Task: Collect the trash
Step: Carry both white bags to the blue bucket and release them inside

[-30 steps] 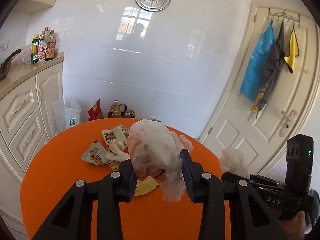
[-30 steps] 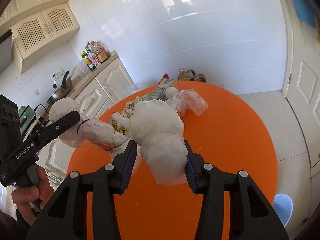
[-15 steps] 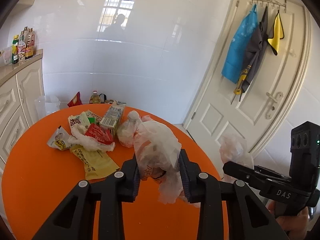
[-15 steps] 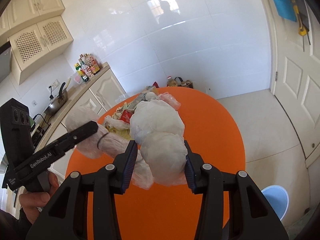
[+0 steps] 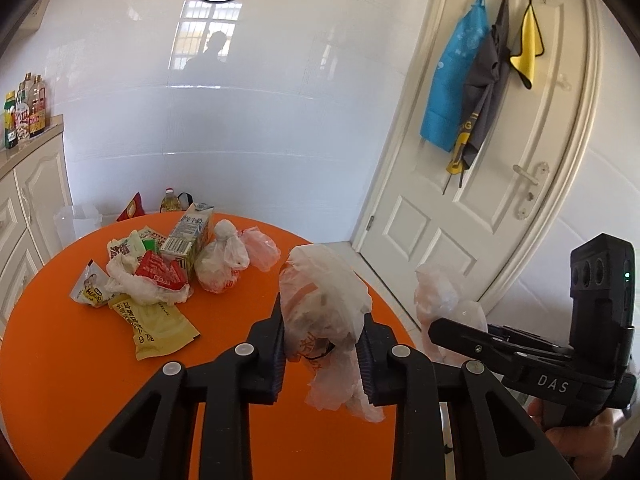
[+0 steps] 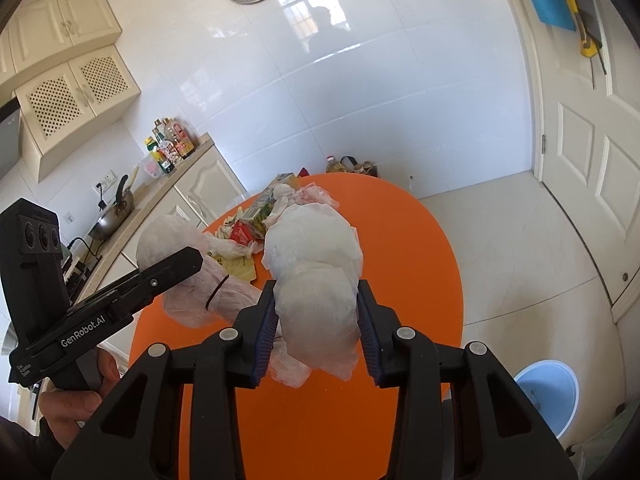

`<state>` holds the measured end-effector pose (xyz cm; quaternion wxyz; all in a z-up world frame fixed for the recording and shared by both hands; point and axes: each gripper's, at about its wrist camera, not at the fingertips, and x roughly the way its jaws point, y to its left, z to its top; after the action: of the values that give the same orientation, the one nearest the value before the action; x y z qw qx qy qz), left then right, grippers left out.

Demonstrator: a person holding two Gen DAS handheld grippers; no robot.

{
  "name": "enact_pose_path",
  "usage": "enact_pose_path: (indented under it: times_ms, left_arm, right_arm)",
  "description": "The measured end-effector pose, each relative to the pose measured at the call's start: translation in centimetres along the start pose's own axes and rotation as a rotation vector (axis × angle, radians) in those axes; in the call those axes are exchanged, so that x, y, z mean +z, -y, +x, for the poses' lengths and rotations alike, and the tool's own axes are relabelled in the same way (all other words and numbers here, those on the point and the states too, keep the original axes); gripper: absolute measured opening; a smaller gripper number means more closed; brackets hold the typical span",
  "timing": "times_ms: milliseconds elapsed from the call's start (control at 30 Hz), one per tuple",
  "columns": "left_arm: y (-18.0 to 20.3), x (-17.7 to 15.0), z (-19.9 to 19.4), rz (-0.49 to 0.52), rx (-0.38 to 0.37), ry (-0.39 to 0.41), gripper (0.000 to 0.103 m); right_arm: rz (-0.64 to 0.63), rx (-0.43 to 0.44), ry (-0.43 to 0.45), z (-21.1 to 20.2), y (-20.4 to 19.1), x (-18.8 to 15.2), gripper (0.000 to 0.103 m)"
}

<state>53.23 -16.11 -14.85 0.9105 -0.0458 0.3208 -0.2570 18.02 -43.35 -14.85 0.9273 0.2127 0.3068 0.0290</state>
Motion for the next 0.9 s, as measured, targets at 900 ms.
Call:
enact_pose_path:
  times_ms: [900]
  left_arm:
    - [28.5,0.1,14.7,0.297,-0.388,-0.207,0.025]
  right_arm:
    - [0.347,-0.434,0.146,-16.6,21.4,-5.5,0.037]
